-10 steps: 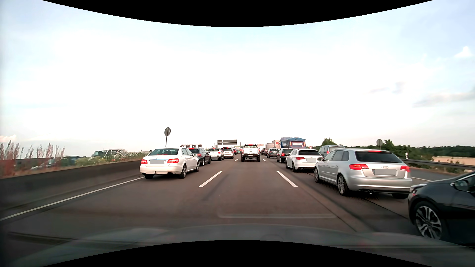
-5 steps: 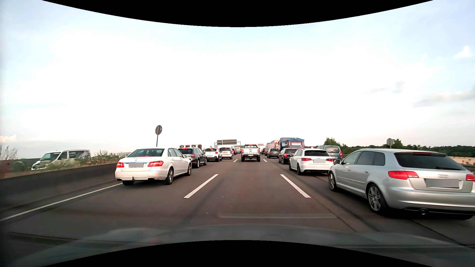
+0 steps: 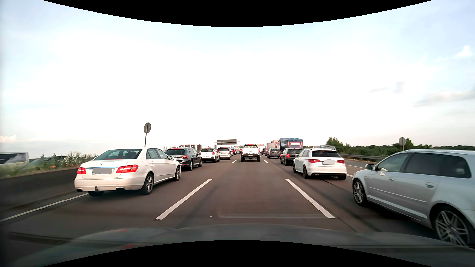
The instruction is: Follow the waypoints while adhering to traffic rules and regulations
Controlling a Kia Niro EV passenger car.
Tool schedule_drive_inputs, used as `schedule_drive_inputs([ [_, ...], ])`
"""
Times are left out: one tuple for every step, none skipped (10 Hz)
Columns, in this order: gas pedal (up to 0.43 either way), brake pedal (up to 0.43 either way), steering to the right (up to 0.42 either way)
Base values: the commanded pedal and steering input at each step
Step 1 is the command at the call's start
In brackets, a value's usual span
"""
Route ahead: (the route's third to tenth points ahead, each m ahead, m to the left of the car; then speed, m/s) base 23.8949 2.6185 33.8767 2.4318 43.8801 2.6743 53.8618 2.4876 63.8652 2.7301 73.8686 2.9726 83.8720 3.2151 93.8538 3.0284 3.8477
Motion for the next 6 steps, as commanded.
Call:
schedule_drive_inputs([
  [0.047,0.0,-0.004],
  [0.047,0.0,-0.004],
  [0.047,0.0,-0.004],
  [0.047,0.0,-0.005],
  [0.047,0.0,-0.005],
  [0.039,0.0,-0.005],
])
